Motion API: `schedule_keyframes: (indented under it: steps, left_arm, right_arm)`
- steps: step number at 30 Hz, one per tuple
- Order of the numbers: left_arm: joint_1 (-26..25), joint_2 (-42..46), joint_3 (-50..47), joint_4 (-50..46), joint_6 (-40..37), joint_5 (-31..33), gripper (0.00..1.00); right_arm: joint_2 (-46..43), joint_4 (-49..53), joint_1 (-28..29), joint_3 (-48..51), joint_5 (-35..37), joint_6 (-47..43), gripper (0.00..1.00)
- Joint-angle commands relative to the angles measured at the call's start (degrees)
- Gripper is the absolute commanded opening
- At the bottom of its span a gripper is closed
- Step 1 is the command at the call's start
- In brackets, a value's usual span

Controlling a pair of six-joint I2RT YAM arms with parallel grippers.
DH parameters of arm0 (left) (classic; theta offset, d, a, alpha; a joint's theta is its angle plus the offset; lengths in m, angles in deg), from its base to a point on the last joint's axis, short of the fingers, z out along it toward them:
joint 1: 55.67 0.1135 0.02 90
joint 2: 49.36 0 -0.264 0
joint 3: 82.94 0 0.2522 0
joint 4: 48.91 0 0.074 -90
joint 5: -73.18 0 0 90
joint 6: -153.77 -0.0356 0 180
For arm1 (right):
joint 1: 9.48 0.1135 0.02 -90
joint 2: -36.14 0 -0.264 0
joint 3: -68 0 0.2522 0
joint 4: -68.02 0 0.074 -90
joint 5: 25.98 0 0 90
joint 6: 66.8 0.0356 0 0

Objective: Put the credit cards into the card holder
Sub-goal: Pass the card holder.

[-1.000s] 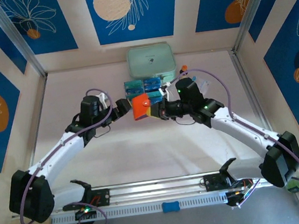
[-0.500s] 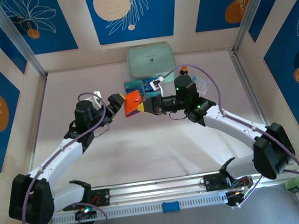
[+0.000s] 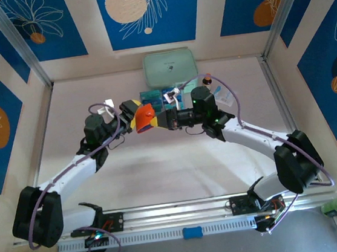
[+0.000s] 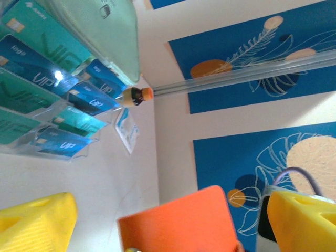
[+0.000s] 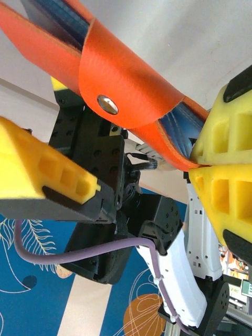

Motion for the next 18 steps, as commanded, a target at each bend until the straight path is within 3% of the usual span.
schedule_keyframes:
  steps: [1, 13, 18]
  left_arm:
    - [0.3, -0.1, -1.1, 5.4, 1.6, -1.9, 0.85]
    - [0.3, -0.8, -2.1, 8.9, 2.5, -2.2, 0.57]
    - [0.3, -0.6, -2.1, 9.0, 2.1, -1.7, 0.33]
  right_arm:
    - [1.3, -3.4, 0.3, -1.8, -1.0, 0.8, 0.00]
    - [2.7, -4.5, -0.3, -0.7, -0.4, 1.2, 0.00]
    - [2.8, -5.2, -0.8, 0.7, -0.2, 1.6, 0.00]
